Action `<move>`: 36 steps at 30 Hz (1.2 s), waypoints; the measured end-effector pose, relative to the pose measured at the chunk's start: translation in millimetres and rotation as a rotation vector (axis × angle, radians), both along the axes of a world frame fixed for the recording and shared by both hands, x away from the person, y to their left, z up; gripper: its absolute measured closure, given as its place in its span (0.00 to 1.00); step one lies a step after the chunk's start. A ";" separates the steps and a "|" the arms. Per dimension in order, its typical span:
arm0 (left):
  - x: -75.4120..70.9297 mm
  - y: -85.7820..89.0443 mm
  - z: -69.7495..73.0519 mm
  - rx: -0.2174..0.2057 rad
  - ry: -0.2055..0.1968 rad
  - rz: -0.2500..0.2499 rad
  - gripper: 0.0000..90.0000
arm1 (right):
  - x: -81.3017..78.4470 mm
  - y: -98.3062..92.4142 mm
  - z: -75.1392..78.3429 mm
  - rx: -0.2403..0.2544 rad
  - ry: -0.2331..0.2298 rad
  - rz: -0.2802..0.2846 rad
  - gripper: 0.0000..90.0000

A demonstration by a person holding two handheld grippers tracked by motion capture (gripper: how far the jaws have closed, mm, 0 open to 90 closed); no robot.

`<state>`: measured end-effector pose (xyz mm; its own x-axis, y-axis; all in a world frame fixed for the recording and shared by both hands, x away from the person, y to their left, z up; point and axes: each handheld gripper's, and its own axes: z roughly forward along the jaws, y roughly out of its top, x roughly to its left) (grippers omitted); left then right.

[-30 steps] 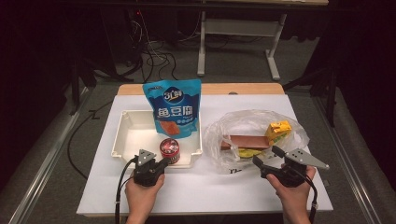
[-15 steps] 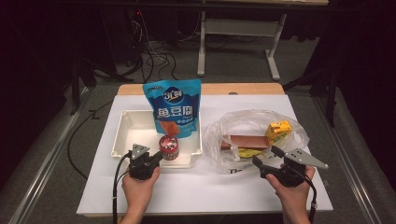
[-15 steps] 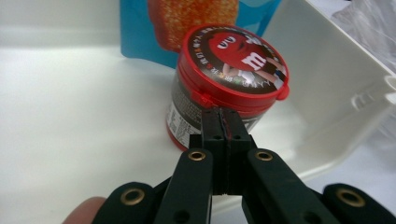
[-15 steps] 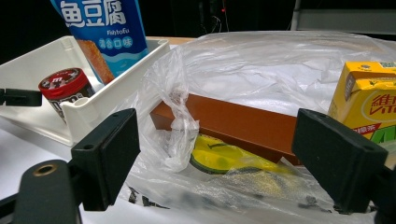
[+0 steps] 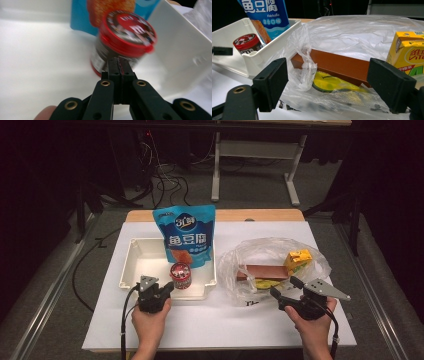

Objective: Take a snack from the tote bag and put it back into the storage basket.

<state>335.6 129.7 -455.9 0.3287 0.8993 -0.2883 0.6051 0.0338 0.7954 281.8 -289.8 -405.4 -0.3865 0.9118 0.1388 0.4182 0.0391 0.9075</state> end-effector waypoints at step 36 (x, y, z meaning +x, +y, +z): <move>29.2 -45.2 -9.8 0.073 -0.015 0.061 1.00 | 0.4 4.7 -4.0 -0.018 0.010 0.004 0.19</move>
<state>364.8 84.5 -465.7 0.2763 0.9363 -0.2167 0.5915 0.0121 0.8062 282.2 -285.2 -409.4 -0.3890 0.9126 0.1259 0.4270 0.0575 0.9024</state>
